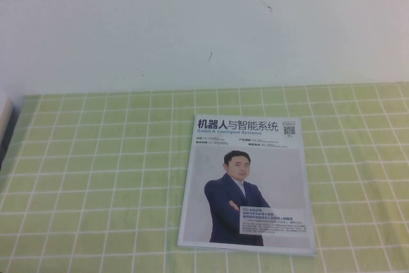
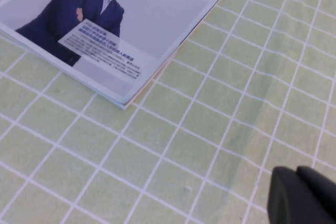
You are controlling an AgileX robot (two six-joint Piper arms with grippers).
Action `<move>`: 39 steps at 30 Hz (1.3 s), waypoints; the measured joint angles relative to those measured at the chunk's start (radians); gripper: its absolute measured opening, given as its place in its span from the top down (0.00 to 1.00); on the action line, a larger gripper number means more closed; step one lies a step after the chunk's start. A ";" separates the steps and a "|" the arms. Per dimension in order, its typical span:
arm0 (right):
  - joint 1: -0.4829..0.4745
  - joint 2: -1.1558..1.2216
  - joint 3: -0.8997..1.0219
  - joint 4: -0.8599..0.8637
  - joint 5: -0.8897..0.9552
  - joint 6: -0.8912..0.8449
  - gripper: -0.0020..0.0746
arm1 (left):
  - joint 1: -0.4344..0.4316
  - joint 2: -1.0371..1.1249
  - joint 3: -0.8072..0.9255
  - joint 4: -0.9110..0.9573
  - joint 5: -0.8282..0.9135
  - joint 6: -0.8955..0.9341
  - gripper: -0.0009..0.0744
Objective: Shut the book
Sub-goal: 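Close the open booklet and leave it lying on the table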
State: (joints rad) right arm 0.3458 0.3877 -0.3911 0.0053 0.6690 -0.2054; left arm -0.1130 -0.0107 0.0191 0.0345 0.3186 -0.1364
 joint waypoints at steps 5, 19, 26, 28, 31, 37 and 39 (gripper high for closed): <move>0.000 0.000 0.000 0.000 0.000 0.000 0.98 | 0.014 -0.002 0.000 -0.048 0.000 0.067 0.99; 0.000 0.000 0.000 0.002 0.000 0.000 0.98 | 0.097 -0.002 0.000 -0.057 0.000 0.073 0.99; 0.000 0.000 0.000 0.002 0.000 0.000 0.98 | 0.098 -0.002 0.000 -0.057 0.000 0.075 0.99; 0.000 0.000 0.000 0.002 0.000 0.000 0.98 | 0.098 -0.002 0.000 -0.057 0.000 0.075 0.99; 0.000 0.000 0.000 0.002 0.000 0.000 0.98 | 0.098 -0.002 0.000 -0.057 0.000 0.075 0.99; 0.000 0.000 0.000 0.002 0.000 0.003 0.98 | 0.098 -0.002 0.000 -0.057 0.002 0.075 0.99; 0.000 0.000 0.000 0.002 0.000 0.005 0.98 | 0.098 -0.002 0.000 -0.057 0.002 0.075 0.99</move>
State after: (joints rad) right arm 0.3458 0.3877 -0.3911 0.0071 0.6690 -0.2003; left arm -0.0147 -0.0130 0.0191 -0.0228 0.3206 -0.0618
